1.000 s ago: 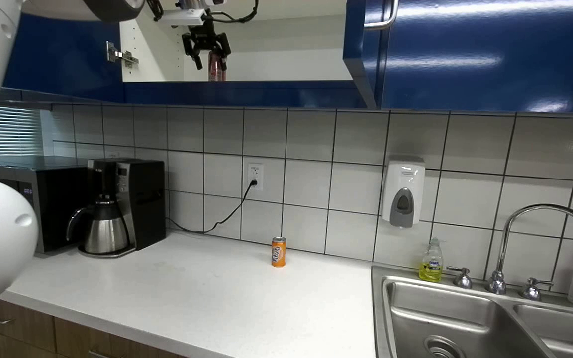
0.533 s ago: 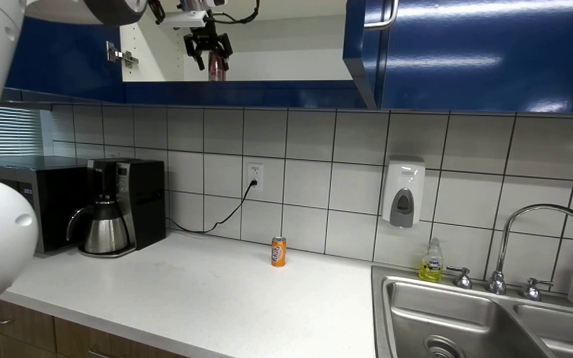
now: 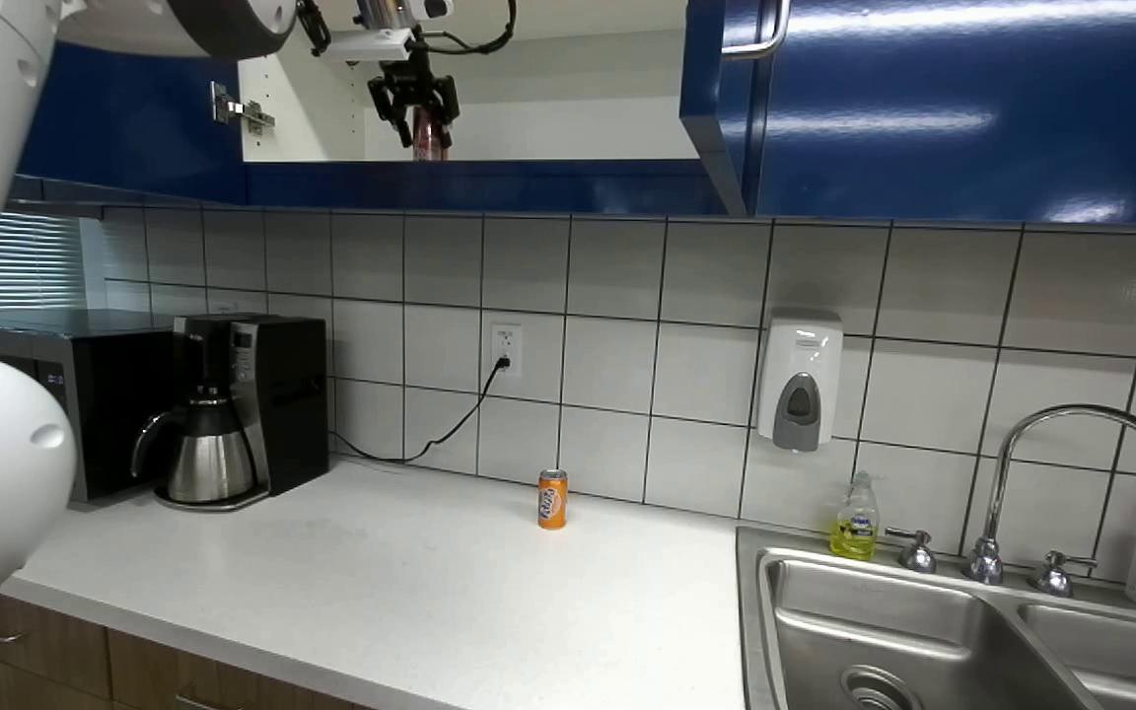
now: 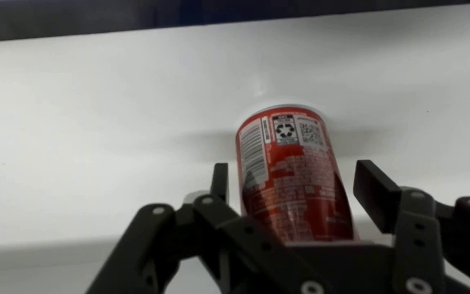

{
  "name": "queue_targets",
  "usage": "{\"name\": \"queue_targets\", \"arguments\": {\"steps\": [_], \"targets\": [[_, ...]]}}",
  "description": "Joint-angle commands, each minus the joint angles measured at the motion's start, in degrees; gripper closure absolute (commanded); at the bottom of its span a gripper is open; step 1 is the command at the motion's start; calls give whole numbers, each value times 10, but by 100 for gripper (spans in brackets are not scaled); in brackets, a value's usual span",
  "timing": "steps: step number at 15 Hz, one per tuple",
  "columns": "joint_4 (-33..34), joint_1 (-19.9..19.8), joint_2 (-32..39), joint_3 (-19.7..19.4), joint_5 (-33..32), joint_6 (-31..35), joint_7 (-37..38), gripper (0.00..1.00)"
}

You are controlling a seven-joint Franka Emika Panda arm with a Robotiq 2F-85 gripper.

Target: Shift the soda can from the cupboard to the counter on the left

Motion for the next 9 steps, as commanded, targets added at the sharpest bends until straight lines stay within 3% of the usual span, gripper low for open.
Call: {"name": "queue_targets", "arguments": {"steps": [1,2,3,9], "targets": [[20,8,13,-4,-15,5,13,51],[20,8,14,-4,-15,6,14,60],[21,9,15,-4,-16,7,14,62],[24,8,14,-3,-12,-4,16,62]]}}
